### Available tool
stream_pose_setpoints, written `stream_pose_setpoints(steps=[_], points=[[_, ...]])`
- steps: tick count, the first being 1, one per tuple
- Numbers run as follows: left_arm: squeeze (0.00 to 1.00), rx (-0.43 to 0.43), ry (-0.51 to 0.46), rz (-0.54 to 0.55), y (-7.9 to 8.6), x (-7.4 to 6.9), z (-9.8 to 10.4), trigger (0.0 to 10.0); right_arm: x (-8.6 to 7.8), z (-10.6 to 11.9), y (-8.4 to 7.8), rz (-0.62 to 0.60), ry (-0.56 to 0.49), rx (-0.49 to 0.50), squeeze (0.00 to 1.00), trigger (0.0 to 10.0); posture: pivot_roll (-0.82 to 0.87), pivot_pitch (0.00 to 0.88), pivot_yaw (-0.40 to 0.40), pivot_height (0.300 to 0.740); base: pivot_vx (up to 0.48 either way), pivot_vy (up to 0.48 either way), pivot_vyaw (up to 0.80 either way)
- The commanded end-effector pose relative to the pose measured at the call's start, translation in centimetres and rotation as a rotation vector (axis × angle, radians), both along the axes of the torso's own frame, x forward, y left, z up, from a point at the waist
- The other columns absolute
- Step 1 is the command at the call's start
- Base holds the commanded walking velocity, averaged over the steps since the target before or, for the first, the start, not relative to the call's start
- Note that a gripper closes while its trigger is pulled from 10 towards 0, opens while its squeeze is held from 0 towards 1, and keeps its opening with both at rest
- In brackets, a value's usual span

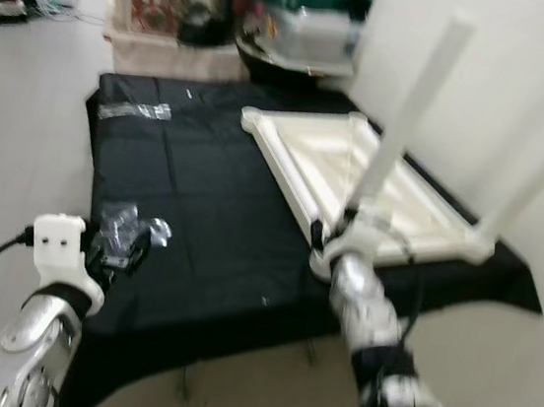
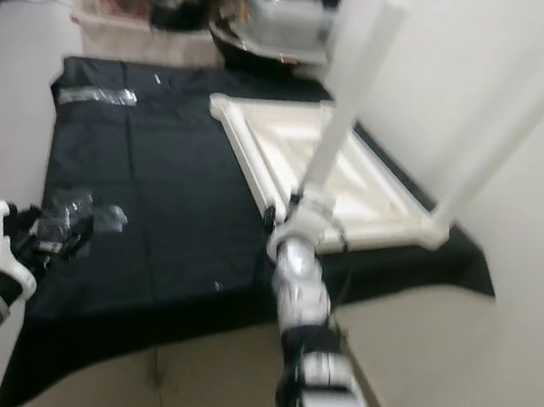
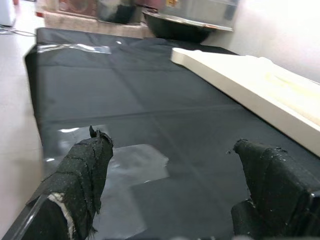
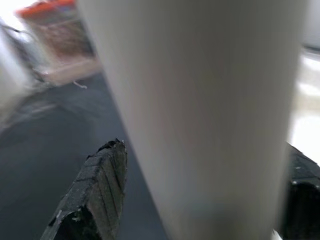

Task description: Building children table

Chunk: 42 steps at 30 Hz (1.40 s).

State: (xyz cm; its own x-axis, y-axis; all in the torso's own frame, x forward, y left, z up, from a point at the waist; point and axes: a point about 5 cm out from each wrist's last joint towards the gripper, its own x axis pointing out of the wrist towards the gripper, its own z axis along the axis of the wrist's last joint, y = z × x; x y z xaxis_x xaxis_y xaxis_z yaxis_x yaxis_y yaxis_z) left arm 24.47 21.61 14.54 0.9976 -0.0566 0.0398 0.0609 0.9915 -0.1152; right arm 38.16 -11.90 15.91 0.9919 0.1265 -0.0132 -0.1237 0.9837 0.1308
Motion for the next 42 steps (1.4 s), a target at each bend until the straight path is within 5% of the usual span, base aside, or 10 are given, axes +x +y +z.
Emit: stream_pose_setpoints(steps=[1,12,15,16,20,21,30,33,37,42], points=[[0.0,0.001,0.01,-0.016,-0.3,0.2,-0.2,10.0,0.7,1.9,0.6,0.175,-0.089,0.015,0.0,10.0,0.16,0.0,-0.126,0.74,0.0,0.0,0.0],[0.0,-0.006,0.003,-0.016,-0.5,0.2,-0.1,10.0,1.1,2.8,0.2,0.416,-0.11,0.002,0.0,9.9,0.17,0.0,-0.138,0.74,0.0,0.0,0.0],[0.0,-0.009,0.001,-0.018,-0.5,0.1,-0.1,10.0,-0.1,2.9,1.6,0.7,-0.144,0.01,0.0,7.5,0.17,0.0,-0.134,0.74,0.0,0.0,0.0],[0.0,-0.011,0.0,-0.022,-0.5,0.1,-0.1,10.0,-0.8,2.8,2.2,0.819,-0.162,0.001,0.0,4.8,0.16,0.0,-0.132,0.74,0.0,0.0,0.0],[0.0,-0.013,-0.001,-0.026,-0.6,0.1,0.0,10.0,-1.7,2.5,3.2,0.952,-0.185,0.004,0.0,4.1,0.16,0.0,-0.133,0.74,0.0,0.0,0.0],[0.0,-0.014,-0.002,-0.027,-0.6,0.1,0.0,10.0,-1.9,2.5,3.6,0.97,-0.202,0.031,0.0,0.4,0.16,0.0,-0.133,0.74,0.0,0.0,0.0],[0.0,-0.017,-0.004,-0.028,-0.5,0.0,0.0,10.0,-3.8,1.9,4.3,1.029,-0.241,0.079,0.0,0.0,0.16,0.0,-0.13,0.74,0.0,0.0,0.0],[0.0,-0.017,-0.004,-0.028,-0.5,0.0,0.0,10.0,-3.6,1.3,4.3,0.946,-0.225,0.0,0.0,0.0,0.16,0.0,-0.13,0.74,0.0,0.0,0.0],[0.0,-0.016,-0.005,-0.027,-0.5,-0.1,0.1,10.0,-1.0,-2.7,-1.5,-0.077,0.099,-0.165,0.0,0.0,0.14,0.0,-0.123,0.74,0.0,0.0,0.0],[0.0,-0.014,-0.004,-0.026,-0.5,-0.1,0.1,10.0,-2.8,-4.7,-4.5,-0.387,0.209,-0.244,0.0,0.0,0.15,0.0,-0.121,0.74,0.0,0.0,0.0]])
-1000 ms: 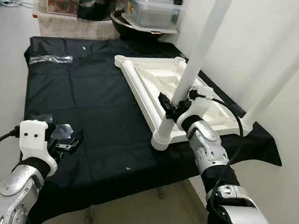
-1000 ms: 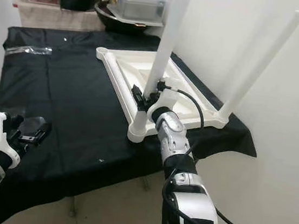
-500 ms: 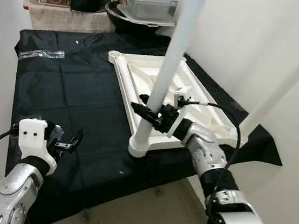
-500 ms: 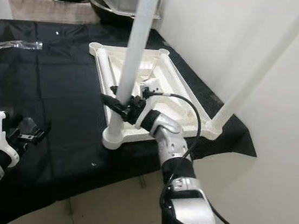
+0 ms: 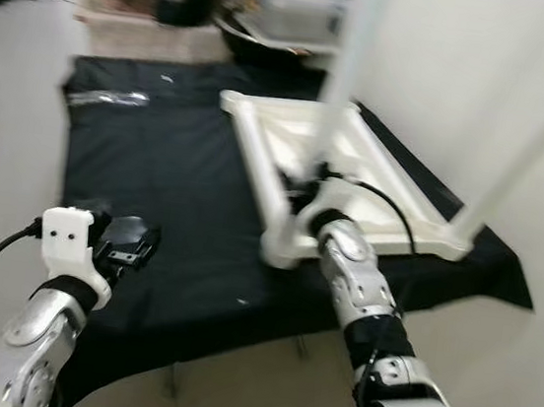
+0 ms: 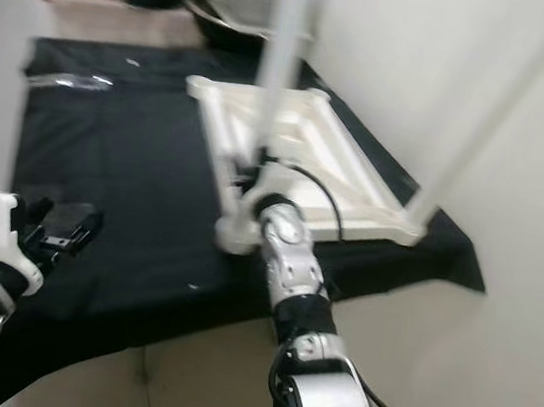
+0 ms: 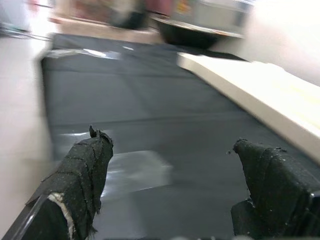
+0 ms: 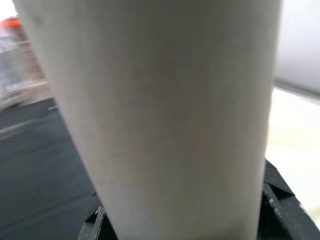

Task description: Building children table

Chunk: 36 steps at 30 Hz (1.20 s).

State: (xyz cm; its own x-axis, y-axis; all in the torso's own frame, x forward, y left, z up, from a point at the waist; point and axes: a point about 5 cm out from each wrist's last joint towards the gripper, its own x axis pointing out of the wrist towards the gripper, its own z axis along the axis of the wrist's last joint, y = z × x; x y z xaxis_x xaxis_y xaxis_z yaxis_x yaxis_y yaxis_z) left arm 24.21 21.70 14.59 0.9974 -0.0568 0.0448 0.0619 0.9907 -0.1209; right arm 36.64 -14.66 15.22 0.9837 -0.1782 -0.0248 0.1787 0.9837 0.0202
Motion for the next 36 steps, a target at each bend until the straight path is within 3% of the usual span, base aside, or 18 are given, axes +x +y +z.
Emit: stream_pose_setpoints(steps=[1,2,3,8,9,13,14,15,16,18,20,24,25,26,27,34,35,36], points=[[0.0,-0.007,0.002,-0.026,-0.6,0.2,0.0,10.0,-2.0,-4.3,-1.9,-0.108,0.207,-0.119,0.0,0.4,0.14,0.0,-0.114,0.74,0.0,0.0,0.0],[0.0,-0.007,0.002,-0.026,-0.6,0.2,0.0,10.0,-2.0,-4.3,-1.9,-0.108,0.207,-0.119,0.0,0.4,0.14,0.0,-0.114,0.74,0.0,0.0,0.0],[0.0,-0.006,0.003,-0.027,-0.6,0.3,0.0,10.0,-1.8,-3.3,-0.9,-0.036,0.176,-0.131,0.0,10.0,0.14,0.0,-0.123,0.74,0.0,0.0,0.0],[0.0,-0.005,0.001,-0.024,-0.6,0.4,0.0,10.0,-1.1,-2.4,0.3,0.068,0.138,-0.112,0.0,10.0,0.14,0.0,-0.129,0.74,0.0,0.0,0.0],[0.0,-0.005,0.0,-0.019,-0.5,0.4,-0.1,10.0,-0.8,-1.6,1.3,0.148,0.079,-0.05,1.0,10.0,0.15,0.0,-0.135,0.74,0.0,0.0,0.0],[0.0,-0.005,-0.001,-0.012,-0.4,0.3,-0.1,10.0,0.1,1.1,3.2,0.278,-0.068,0.073,1.0,10.0,0.15,0.0,-0.133,0.74,0.0,0.0,0.0],[0.0,-0.006,-0.001,-0.013,-0.4,0.3,-0.1,10.0,0.6,1.9,3.5,0.328,-0.089,0.083,0.73,10.0,0.15,0.0,-0.131,0.74,0.0,0.0,0.0],[0.0,-0.006,-0.001,-0.013,-0.4,0.3,-0.1,10.0,0.6,1.9,3.5,0.328,-0.089,0.083,0.73,10.0,0.15,0.0,-0.131,0.74,0.0,0.0,0.0],[0.0,-0.007,0.0,-0.015,-0.3,0.3,-0.1,10.0,1.1,3.0,3.4,0.376,-0.13,0.071,0.0,10.0,0.15,0.0,-0.128,0.74,0.0,0.0,0.0],[0.0,-0.008,0.0,-0.017,-0.3,0.3,-0.1,10.0,1.4,3.7,3.3,0.407,-0.157,0.062,0.0,10.0,0.15,0.0,-0.128,0.74,0.0,0.0,0.0],[0.0,-0.009,0.0,-0.023,-0.4,0.4,0.0,10.0,1.8,4.7,2.6,0.592,-0.186,0.047,0.0,10.0,0.15,0.0,-0.132,0.74,0.0,0.0,0.0],[0.0,-0.01,-0.001,-0.025,-0.5,0.4,0.0,10.0,1.8,4.8,2.5,0.688,-0.177,0.051,0.0,10.0,0.15,0.0,-0.132,0.74,0.0,0.0,0.0],[0.0,-0.011,-0.001,-0.025,-0.5,0.4,0.0,10.0,1.3,4.5,3.0,0.845,-0.167,0.045,0.0,10.0,0.16,0.0,-0.138,0.74,0.0,0.0,0.0],[0.0,-0.011,-0.001,-0.025,-0.5,0.4,0.0,10.0,1.3,4.5,3.0,0.845,-0.167,0.045,0.0,10.0,0.16,0.0,-0.138,0.74,0.0,0.0,0.0],[0.0,-0.011,-0.002,-0.023,-0.5,0.4,0.0,10.0,0.7,4.0,3.7,0.974,-0.153,0.021,0.0,10.0,0.16,0.0,-0.138,0.74,0.0,0.0,0.0],[0.0,-0.012,-0.003,-0.021,-0.5,0.4,0.0,10.0,0.0,3.0,4.6,1.133,-0.129,-0.013,0.0,10.0,0.17,0.0,-0.143,0.74,0.0,0.0,0.0],[0.0,-0.012,-0.003,-0.02,-0.5,0.4,-0.1,10.0,-0.2,2.8,4.9,1.162,-0.122,-0.014,0.0,1.1,0.17,0.0,-0.145,0.74,0.0,0.0,0.0],[0.0,-0.012,-0.003,-0.02,-0.5,0.4,-0.1,10.0,-0.2,2.8,4.9,1.162,-0.122,-0.014,0.0,1.1,0.17,0.0,-0.145,0.74,0.0,0.0,0.0]])
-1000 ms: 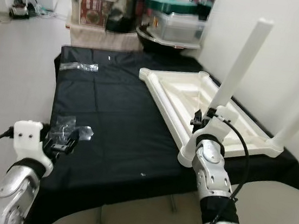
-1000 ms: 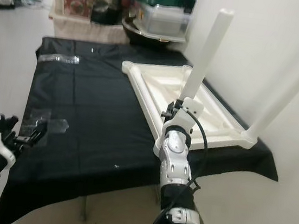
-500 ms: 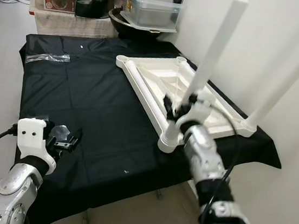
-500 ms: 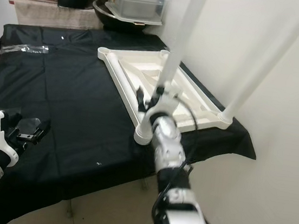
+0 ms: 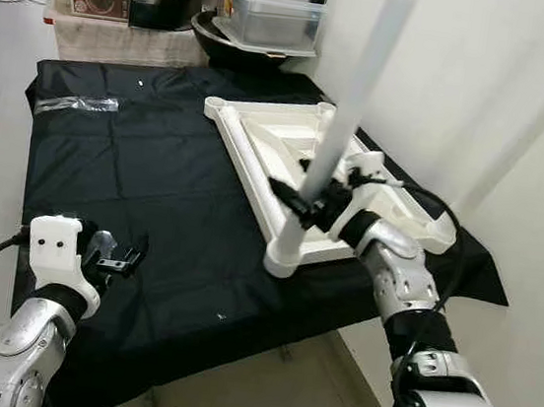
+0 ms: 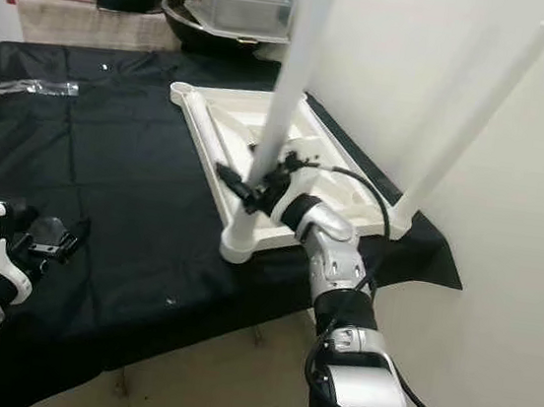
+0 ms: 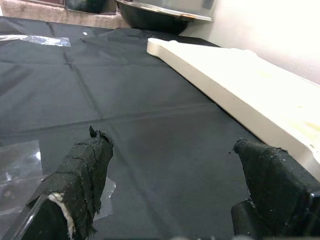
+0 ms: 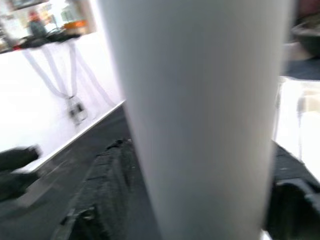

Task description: Building children table

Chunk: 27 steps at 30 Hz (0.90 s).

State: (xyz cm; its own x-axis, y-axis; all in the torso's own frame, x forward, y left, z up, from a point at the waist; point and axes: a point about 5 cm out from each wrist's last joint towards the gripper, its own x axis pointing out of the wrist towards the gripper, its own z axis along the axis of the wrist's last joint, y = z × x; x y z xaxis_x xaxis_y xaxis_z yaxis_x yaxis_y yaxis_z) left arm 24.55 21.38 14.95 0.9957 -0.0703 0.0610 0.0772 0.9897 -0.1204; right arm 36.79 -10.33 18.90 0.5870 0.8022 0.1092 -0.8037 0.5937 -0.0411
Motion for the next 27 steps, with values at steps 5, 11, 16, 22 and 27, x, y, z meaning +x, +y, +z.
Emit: stream_pose_setpoints(steps=[5,11,16,22,27], points=[[0.0,-0.014,0.015,-0.008,-0.2,-0.2,-0.4,10.0,0.4,-1.3,1.2,-0.138,0.002,-0.03,0.0,0.0,0.16,0.0,-0.138,0.74,0.0,0.0,0.0],[0.0,-0.014,0.015,-0.012,-0.2,-0.2,-0.4,10.0,2.6,-3.7,-5.0,-0.902,0.219,-0.037,0.0,0.0,0.16,0.0,-0.135,0.74,0.0,0.0,0.0],[0.0,-0.013,0.016,-0.012,-0.2,-0.2,-0.5,10.0,1.3,-6.5,-8.8,-1.259,0.353,-0.117,0.0,0.0,0.16,0.0,-0.137,0.74,0.0,0.0,0.0],[0.0,-0.012,0.016,-0.007,-0.2,-0.2,-0.5,10.0,-0.6,-8.8,-8.2,-1.304,0.368,-0.174,0.0,9.6,0.15,0.0,-0.135,0.74,0.0,0.0,0.0],[0.0,-0.011,0.015,-0.008,-0.2,-0.1,-0.5,10.0,-0.1,-7.5,-6.7,-1.201,0.278,-0.079,1.0,10.0,0.16,0.0,-0.141,0.74,0.0,0.0,0.0]])
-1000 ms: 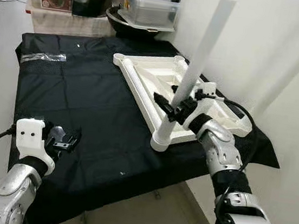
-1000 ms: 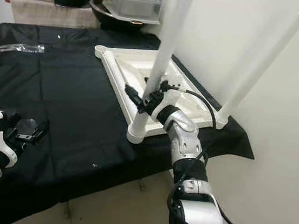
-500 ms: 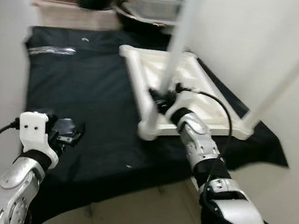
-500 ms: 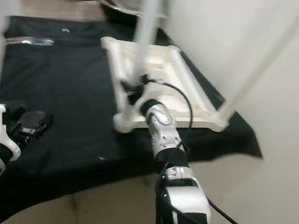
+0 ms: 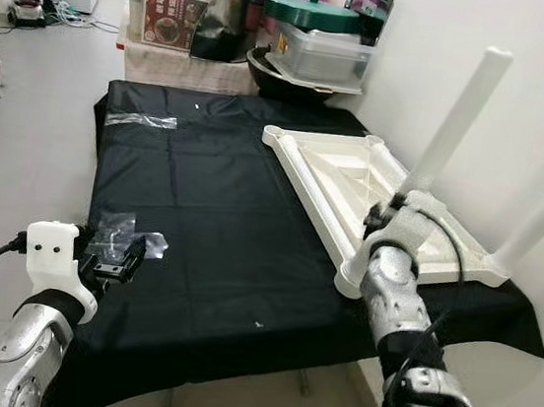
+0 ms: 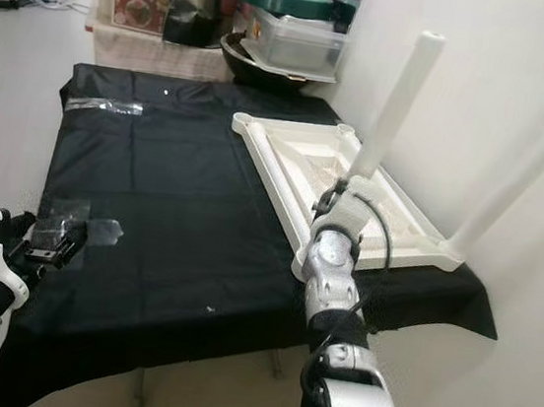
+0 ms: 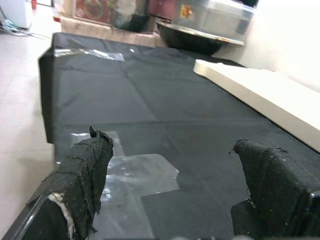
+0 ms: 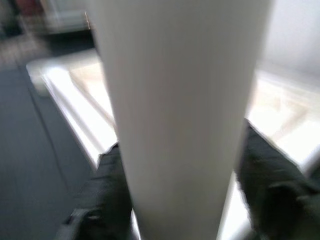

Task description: Building children table

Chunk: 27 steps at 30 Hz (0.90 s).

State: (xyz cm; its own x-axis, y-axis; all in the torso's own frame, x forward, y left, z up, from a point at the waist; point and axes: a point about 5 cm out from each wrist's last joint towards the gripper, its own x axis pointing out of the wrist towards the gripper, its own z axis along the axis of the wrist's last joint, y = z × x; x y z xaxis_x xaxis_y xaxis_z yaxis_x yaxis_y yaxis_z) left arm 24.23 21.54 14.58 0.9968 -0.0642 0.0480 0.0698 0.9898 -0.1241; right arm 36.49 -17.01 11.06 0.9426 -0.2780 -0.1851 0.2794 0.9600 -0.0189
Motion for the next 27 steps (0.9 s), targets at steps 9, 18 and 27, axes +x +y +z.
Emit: stream_pose_setpoints(steps=[9,18,27], points=[[0.0,0.046,0.008,0.026,-0.2,0.0,-0.1,10.0,0.3,3.5,2.1,0.11,-0.222,-0.054,1.0,10.0,0.15,0.0,-0.143,0.74,0.0,0.0,0.0],[0.0,0.261,0.033,0.119,-1.1,-0.6,0.2,10.0,-4.7,3.5,0.2,0.187,-0.176,-0.153,1.0,10.0,0.09,0.0,-0.126,0.74,0.0,0.0,0.0],[0.0,0.414,-0.072,0.105,-3.6,-1.1,1.9,10.0,-7.1,3.3,2.2,0.691,0.03,-0.076,0.0,10.0,0.06,0.0,-0.116,0.74,0.0,0.0,0.0]])
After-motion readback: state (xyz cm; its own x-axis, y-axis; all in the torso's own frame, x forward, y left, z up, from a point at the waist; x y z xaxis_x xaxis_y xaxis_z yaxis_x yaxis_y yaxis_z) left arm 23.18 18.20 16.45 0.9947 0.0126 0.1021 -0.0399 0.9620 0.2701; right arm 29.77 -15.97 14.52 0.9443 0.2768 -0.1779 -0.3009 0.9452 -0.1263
